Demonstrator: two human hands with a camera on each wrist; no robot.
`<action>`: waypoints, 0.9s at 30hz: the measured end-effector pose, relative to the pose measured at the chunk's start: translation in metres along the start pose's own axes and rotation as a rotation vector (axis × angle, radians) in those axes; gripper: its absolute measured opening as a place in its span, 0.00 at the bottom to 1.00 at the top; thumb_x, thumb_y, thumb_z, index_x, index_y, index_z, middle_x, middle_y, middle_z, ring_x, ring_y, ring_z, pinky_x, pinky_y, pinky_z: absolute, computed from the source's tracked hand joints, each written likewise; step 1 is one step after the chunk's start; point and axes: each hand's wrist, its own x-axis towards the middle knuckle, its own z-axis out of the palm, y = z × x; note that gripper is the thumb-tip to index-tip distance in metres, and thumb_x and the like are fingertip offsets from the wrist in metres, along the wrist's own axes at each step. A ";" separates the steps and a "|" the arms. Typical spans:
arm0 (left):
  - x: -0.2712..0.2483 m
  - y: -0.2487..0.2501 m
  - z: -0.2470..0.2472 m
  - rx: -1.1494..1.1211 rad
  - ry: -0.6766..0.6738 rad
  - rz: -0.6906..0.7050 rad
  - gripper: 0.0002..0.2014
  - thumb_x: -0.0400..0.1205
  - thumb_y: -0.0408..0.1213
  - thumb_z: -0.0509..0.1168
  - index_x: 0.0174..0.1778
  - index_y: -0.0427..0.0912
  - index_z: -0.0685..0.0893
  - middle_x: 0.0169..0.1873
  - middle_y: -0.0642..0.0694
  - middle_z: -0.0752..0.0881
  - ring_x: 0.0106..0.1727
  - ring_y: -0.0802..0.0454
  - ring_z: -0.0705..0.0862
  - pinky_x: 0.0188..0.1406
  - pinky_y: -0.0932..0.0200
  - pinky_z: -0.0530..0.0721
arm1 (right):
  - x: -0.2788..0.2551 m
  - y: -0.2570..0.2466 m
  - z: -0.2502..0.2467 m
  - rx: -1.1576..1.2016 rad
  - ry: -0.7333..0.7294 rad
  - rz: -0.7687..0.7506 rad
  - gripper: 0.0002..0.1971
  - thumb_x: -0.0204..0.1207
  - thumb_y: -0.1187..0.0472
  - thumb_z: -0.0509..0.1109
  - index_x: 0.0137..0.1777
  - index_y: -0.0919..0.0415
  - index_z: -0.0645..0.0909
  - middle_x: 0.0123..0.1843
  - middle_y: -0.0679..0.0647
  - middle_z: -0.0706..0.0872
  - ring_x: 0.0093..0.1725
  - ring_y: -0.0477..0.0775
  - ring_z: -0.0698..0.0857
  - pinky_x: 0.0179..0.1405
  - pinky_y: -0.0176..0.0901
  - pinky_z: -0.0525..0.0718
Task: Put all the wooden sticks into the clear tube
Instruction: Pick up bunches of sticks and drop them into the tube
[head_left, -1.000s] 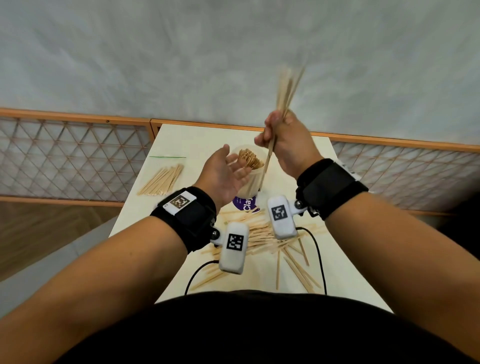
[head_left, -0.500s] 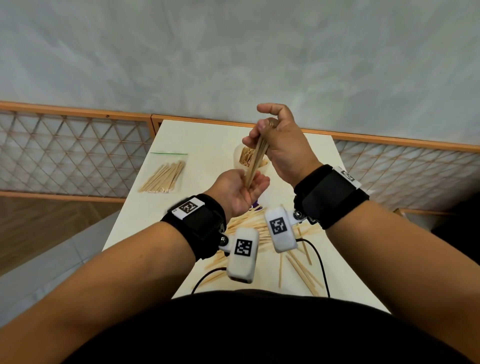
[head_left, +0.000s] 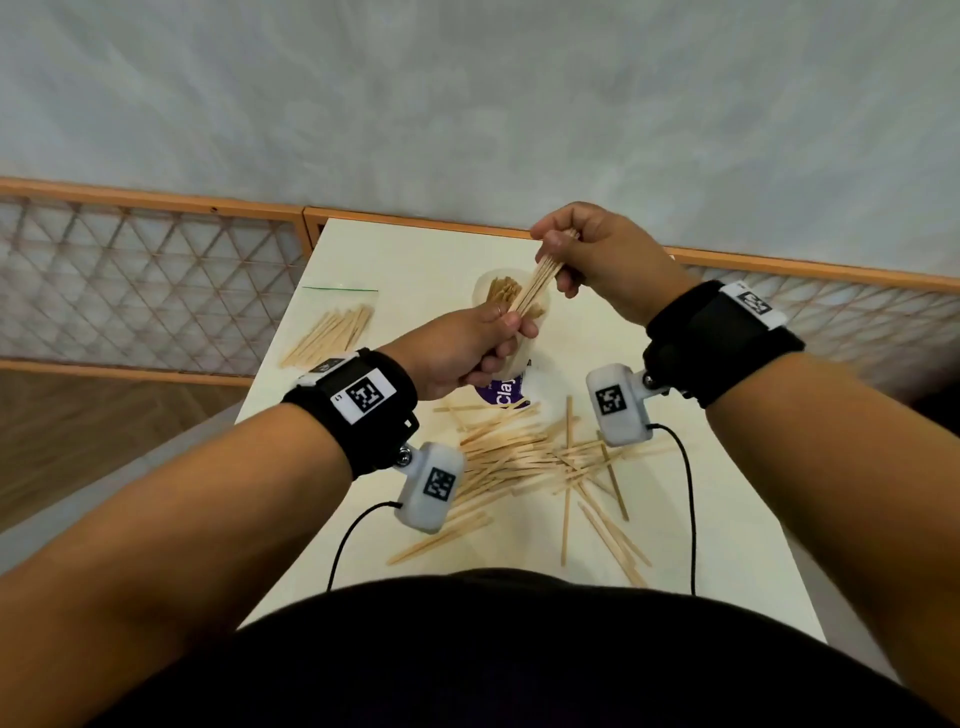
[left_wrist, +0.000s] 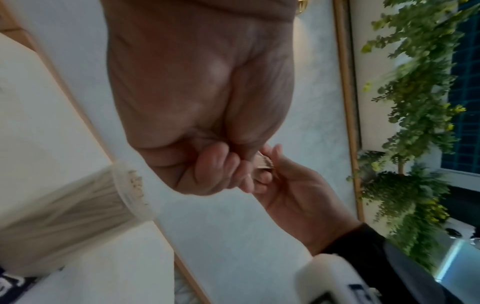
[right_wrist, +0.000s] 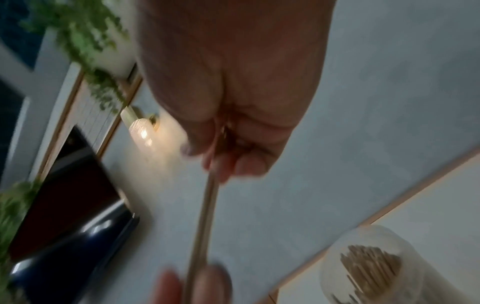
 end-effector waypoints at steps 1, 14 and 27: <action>0.000 -0.001 -0.007 -0.019 -0.048 -0.034 0.13 0.90 0.41 0.50 0.51 0.42 0.78 0.29 0.52 0.70 0.25 0.59 0.64 0.17 0.69 0.62 | 0.000 -0.001 -0.007 0.072 -0.079 0.024 0.05 0.81 0.69 0.65 0.51 0.61 0.81 0.41 0.56 0.84 0.29 0.47 0.82 0.32 0.38 0.83; 0.024 -0.030 -0.026 -0.129 -0.168 -0.095 0.14 0.87 0.45 0.54 0.55 0.42 0.81 0.33 0.52 0.76 0.29 0.58 0.69 0.21 0.66 0.60 | 0.010 0.016 -0.018 0.050 -0.122 0.153 0.08 0.73 0.77 0.71 0.45 0.65 0.87 0.41 0.62 0.90 0.35 0.54 0.90 0.43 0.43 0.90; 0.029 -0.127 -0.017 1.083 -0.025 -0.321 0.40 0.76 0.59 0.68 0.80 0.46 0.62 0.77 0.42 0.65 0.77 0.41 0.66 0.74 0.46 0.69 | 0.060 0.033 -0.025 -0.647 0.138 0.011 0.09 0.79 0.67 0.66 0.54 0.65 0.85 0.45 0.61 0.88 0.45 0.55 0.88 0.43 0.42 0.86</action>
